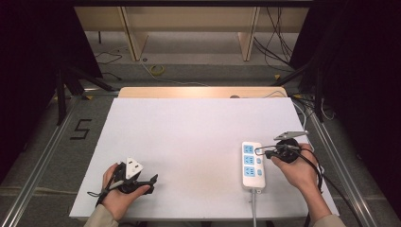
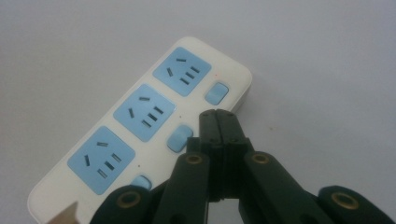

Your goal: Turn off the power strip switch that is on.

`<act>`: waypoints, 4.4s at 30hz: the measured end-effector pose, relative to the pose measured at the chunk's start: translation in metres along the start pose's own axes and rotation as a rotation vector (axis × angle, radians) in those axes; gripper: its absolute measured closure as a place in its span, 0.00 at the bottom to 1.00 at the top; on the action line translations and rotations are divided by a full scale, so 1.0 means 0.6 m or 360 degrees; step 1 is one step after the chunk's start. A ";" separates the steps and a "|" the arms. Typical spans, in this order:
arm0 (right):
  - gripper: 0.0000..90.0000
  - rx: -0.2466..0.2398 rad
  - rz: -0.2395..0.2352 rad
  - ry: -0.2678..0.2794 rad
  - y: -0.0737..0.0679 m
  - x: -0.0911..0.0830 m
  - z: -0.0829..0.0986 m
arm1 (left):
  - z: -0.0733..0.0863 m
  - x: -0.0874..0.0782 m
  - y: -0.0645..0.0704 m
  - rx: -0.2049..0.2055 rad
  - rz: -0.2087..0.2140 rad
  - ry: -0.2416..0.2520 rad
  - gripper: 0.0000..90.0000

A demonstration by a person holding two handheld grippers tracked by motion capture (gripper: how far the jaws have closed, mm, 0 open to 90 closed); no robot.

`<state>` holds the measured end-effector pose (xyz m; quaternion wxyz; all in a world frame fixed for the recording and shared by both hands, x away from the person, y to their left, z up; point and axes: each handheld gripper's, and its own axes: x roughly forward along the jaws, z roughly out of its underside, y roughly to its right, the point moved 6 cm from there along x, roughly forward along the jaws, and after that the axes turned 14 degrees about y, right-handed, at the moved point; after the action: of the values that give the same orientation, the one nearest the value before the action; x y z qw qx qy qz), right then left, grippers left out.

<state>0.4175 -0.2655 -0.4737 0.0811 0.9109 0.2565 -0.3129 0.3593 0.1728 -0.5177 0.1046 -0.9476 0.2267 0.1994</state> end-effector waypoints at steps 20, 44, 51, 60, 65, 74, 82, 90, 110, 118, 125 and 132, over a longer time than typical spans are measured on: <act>1.00 -0.0003 -0.0006 -0.0028 0.000 0.006 -0.017 | 0.001 -0.001 0.000 0.0010 -0.0001 -0.0006 0.17; 1.00 -0.0023 0.0003 -0.0092 0.003 0.016 -0.033 | 0.000 0.000 0.000 0.0006 -0.0006 0.0000 0.17; 1.00 -0.0025 0.0003 -0.0112 0.005 0.020 -0.037 | 0.000 -0.001 0.000 0.0006 -0.0006 0.0001 0.17; 1.00 -0.0029 0.0005 -0.0142 0.008 0.025 -0.039 | 0.000 0.000 0.001 0.0013 -0.0004 0.0000 0.17; 1.00 -0.0031 0.0006 -0.0165 0.009 0.027 -0.039 | 0.001 0.001 0.001 0.0010 -0.0004 -0.0001 0.17; 1.00 -0.0036 0.0005 -0.0198 0.010 0.030 -0.044 | 0.001 0.001 0.001 0.0012 -0.0003 -0.0002 0.17; 1.00 -0.0027 0.0002 -0.0225 0.012 0.034 -0.045 | 0.001 0.001 0.001 0.0012 -0.0005 -0.0002 0.17; 1.00 -0.0017 -0.0001 -0.0249 0.017 0.038 -0.046 | 0.001 0.001 0.001 0.0012 -0.0002 -0.0002 0.17; 1.00 0.0002 0.0005 -0.0298 0.024 0.048 -0.052 | 0.001 0.001 0.001 0.0012 -0.0003 0.0000 0.17; 1.00 0.0007 0.0005 -0.0321 0.024 0.054 -0.054 | 0.001 0.001 0.001 0.0012 -0.0003 -0.0002 0.17; 1.00 0.0006 0.0002 -0.0330 0.023 0.057 -0.055 | 0.001 0.001 0.001 0.0012 -0.0002 0.0000 0.17; 1.00 0.0003 0.0002 -0.0343 0.024 0.059 -0.057 | 0.001 0.001 0.001 0.0012 -0.0002 0.0000 0.17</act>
<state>0.4669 -0.2523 -0.4683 0.1076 0.8722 0.2454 -0.4093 0.3592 0.1722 -0.5184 0.1084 -0.9473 0.2268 0.1985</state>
